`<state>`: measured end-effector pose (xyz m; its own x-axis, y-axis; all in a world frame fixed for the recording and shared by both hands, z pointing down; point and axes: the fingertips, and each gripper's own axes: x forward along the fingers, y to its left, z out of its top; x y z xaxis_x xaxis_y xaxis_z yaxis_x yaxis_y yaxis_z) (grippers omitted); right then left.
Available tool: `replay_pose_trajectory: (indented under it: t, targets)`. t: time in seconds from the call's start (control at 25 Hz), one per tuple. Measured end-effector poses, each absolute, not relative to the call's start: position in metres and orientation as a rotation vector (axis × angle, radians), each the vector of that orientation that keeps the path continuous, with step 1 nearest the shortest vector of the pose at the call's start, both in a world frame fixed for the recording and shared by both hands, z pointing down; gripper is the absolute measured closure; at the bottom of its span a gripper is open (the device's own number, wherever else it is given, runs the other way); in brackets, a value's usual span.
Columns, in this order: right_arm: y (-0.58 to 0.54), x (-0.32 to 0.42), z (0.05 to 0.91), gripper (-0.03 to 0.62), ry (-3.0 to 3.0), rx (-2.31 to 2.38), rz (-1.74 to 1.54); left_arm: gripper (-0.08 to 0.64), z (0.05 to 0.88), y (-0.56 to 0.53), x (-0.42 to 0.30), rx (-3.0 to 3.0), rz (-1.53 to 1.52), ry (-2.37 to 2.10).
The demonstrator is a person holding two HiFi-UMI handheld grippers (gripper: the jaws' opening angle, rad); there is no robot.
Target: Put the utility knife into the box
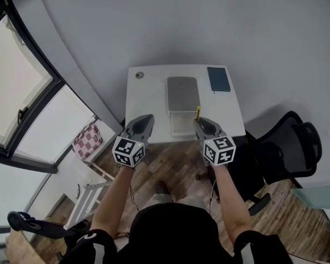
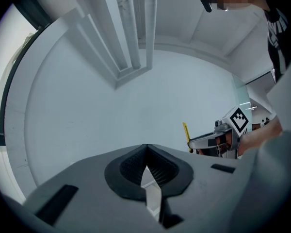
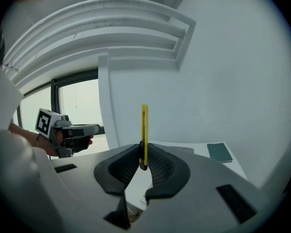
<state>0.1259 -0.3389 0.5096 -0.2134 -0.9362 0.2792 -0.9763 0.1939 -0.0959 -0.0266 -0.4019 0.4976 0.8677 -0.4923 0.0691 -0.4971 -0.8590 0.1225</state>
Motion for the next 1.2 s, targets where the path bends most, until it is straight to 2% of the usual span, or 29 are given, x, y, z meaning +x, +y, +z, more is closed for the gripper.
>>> replay_pose_trajectory:
  t: [0.48,1.2]
  targets:
    - [-0.361,0.126,0.519,0.528,-2.303,1.828,0.400,0.534,0.510,-0.424,-0.028,2.864,0.067,-0.802]
    - [-0.390,0.184,0.529,0.528,-2.388,1.700,0.407,0.535,0.514,-0.434,0.034,2.818,0.088,-0.905]
